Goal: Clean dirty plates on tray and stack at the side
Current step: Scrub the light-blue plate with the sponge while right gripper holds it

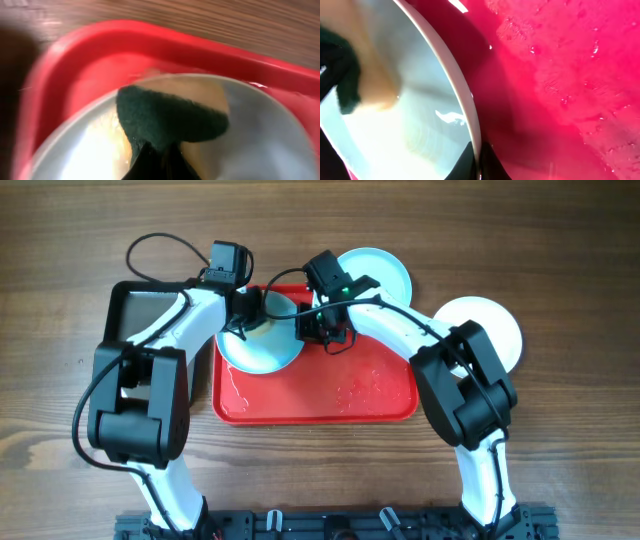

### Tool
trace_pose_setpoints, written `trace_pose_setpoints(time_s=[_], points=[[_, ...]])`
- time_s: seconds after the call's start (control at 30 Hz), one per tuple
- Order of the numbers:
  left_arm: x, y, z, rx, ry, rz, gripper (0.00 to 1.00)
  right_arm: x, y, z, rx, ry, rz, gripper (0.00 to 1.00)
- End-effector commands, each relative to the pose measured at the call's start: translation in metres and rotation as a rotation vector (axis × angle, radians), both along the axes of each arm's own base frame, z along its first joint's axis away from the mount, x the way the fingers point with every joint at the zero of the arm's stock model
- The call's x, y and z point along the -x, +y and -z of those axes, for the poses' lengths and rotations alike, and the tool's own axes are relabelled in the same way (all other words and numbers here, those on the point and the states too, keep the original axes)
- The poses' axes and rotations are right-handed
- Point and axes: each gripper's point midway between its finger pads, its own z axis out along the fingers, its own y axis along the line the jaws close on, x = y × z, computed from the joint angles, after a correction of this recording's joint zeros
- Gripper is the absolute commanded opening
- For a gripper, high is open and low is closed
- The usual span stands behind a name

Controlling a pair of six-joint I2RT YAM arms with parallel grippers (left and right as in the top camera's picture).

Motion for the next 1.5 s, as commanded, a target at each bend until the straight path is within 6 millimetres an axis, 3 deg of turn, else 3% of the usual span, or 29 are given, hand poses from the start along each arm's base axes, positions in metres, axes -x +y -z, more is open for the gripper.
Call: trace_pose_setpoints(time_s=[0.0, 0.17, 0.23, 0.33, 0.43, 0.67, 0.77, 0.9, 1.0, 1.07, 1.23, 1.37, 1.47], points=[[0.052, 0.076, 0.029, -0.323, 0.187, -0.214, 0.04, 0.009, 0.001, 0.01, 0.006, 0.043, -0.02, 0.04], [0.104, 0.062, 0.033, -0.261, 0.426, -0.114, 0.04, 0.009, 0.001, 0.01, 0.006, 0.043, -0.02, 0.04], [0.117, 0.043, 0.035, -0.158, 0.495, 0.026, 0.04, 0.009, 0.001, 0.01, 0.006, 0.043, -0.02, 0.04], [0.137, -0.012, 0.028, 0.156, 0.549, 0.339, 0.04, 0.01, 0.001, 0.01, 0.007, 0.043, -0.021, 0.04], [0.149, -0.049, 0.012, 0.39, 0.522, 0.534, 0.04, 0.01, 0.001, 0.01, 0.007, 0.044, -0.02, 0.04], [0.151, -0.071, -0.002, 0.545, 0.47, 0.627, 0.04, 0.009, 0.001, 0.01, 0.005, 0.041, -0.019, 0.04], [0.147, -0.064, 0.004, 0.487, 0.464, 0.63, 0.04, 0.009, 0.001, 0.01, 0.005, 0.041, -0.019, 0.04], [0.131, 0.012, 0.033, 0.005, 0.532, 0.402, 0.04, 0.009, 0.001, 0.01, 0.005, 0.04, -0.019, 0.04], [0.114, 0.063, 0.032, -0.293, 0.491, 0.178, 0.04, 0.008, 0.002, 0.009, 0.002, 0.038, -0.016, 0.04], [0.104, 0.079, 0.028, -0.391, 0.449, 0.095, 0.04, 0.008, 0.002, 0.009, 0.001, 0.037, -0.016, 0.04], [0.081, 0.097, 0.022, -0.497, 0.332, -0.023, 0.04, 0.008, 0.002, 0.009, 0.003, 0.038, -0.017, 0.04], [0.053, 0.089, 0.022, -0.474, 0.212, -0.042, 0.04, 0.008, 0.002, 0.009, 0.002, 0.038, -0.016, 0.04], [0.03, 0.071, 0.022, -0.423, 0.115, -0.026, 0.04, 0.008, 0.002, 0.009, 0.002, 0.038, -0.017, 0.04]])
